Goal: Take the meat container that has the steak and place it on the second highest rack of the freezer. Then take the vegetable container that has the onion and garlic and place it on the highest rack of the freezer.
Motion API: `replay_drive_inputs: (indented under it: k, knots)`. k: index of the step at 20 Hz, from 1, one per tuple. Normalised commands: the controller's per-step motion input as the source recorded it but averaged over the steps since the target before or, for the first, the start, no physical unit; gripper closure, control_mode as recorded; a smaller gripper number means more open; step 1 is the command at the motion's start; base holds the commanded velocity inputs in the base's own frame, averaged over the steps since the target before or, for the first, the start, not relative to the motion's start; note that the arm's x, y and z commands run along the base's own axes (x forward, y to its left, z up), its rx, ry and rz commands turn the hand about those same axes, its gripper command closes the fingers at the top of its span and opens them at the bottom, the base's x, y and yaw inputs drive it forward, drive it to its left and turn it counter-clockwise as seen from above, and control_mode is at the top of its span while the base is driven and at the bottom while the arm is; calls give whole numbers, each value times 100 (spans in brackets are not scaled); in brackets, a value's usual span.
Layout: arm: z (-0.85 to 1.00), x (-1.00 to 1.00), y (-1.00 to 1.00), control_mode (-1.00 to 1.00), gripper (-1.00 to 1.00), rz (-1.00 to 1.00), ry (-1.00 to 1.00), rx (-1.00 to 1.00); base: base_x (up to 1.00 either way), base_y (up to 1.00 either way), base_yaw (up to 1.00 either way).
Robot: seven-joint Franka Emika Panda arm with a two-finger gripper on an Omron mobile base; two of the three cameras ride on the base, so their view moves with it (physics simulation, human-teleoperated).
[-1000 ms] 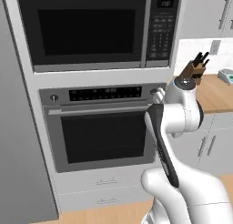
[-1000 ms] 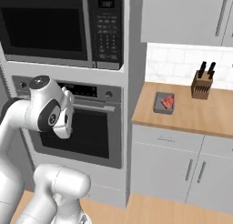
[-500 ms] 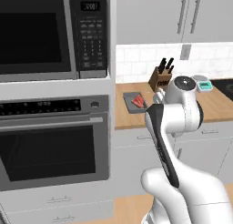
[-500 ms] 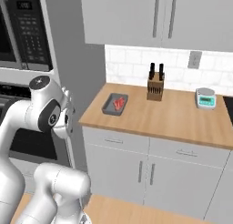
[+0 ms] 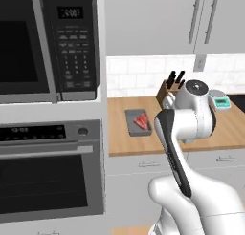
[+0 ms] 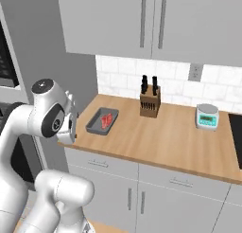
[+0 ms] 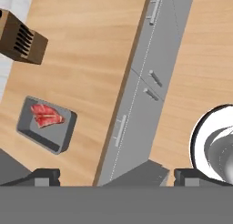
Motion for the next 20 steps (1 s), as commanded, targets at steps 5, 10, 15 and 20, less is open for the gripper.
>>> replay_drive_inputs:
  k: [5,10,15,20]
  knots:
    - [0,0,0,100,-100,0,0,0,33,-37,18]
    - [-10,18,0,-100,-100,5,1,0,2,-2,4]
    - [-61,1,28,-100,-100,14,15,0,0,0,0]
    - [-20,16,24,-100,-100,4,12,6,0,0,0]
